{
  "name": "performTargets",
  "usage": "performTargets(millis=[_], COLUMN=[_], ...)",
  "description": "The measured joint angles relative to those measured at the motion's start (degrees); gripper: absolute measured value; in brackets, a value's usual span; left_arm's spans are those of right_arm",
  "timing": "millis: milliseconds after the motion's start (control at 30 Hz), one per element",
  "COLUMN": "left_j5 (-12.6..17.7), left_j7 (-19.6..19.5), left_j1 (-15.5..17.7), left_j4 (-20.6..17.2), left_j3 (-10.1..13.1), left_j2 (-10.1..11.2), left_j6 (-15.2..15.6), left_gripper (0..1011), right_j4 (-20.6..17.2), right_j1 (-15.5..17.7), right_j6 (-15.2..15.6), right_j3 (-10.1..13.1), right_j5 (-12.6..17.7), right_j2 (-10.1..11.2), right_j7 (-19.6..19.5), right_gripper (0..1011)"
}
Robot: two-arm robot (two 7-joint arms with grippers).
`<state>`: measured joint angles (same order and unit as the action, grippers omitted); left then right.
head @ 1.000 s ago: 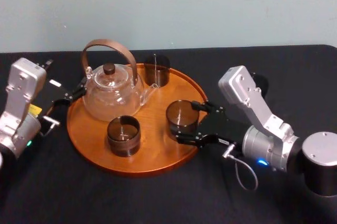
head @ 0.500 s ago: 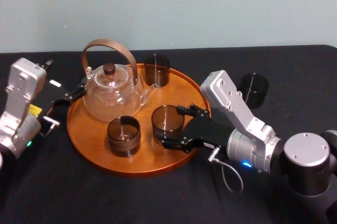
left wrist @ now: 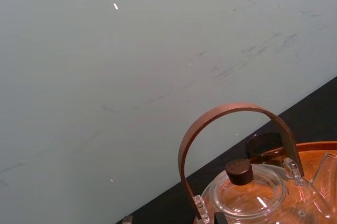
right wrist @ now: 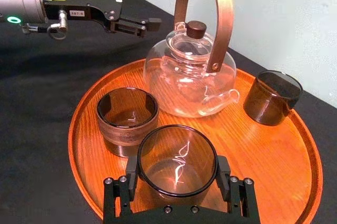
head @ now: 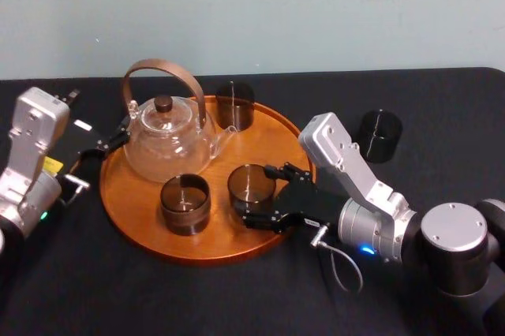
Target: Pick up the glass from the table and place it on the tray.
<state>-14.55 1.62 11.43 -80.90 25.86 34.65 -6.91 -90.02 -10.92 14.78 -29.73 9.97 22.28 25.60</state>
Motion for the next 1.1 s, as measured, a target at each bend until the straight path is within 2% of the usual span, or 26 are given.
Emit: performTargets(millis=[433,1100], left_j5=[0.0,0.0], left_j7=[0.0,0.0], left_j1=[0.0,0.0], left_j4=[0.0,0.0], left_j3=[0.0,0.0], left_j2=[0.0,0.0], left_j6=[0.0,0.0], left_gripper=[1001,1001], right_j4=[3.19,4.27], right_j1=[-0.82,-0.98], right_j6=[-1.54,-2.9], right_j3=[-0.23,-0.99], right_j5=[0.56,0.03], right_j2=[-0.7,-0.62], right_j7=[0.54,0.77], right_gripper=[902,901])
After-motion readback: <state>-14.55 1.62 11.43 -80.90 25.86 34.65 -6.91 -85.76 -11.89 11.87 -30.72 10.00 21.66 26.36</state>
